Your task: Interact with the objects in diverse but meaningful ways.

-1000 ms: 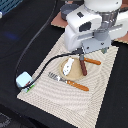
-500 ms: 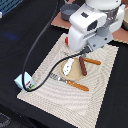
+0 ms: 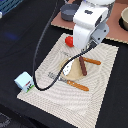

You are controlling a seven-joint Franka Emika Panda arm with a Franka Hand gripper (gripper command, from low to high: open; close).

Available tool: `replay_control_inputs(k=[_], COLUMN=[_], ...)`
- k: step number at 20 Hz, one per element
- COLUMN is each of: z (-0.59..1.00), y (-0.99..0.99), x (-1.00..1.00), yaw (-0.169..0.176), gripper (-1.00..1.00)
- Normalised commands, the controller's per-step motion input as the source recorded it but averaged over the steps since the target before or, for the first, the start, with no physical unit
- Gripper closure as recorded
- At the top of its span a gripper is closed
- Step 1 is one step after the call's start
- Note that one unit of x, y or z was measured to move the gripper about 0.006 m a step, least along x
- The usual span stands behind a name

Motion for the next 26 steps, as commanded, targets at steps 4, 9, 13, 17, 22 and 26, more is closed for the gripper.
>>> replay_control_inputs(k=[4,9,13,17,22,26], z=[-0.24,-0.32,-0.34,-0.17,-0.01,-0.01], y=[0.25,0.29,0.29,0.14,0.04,0.03], x=[-0.99,-1.0,-1.0,-0.77,-0.53,-0.42], yaw=[0.039,0.002,0.0,-0.028,-0.155,-0.175], gripper=[-1.0,-1.0,-1.0,-1.0,-1.0,-1.0])
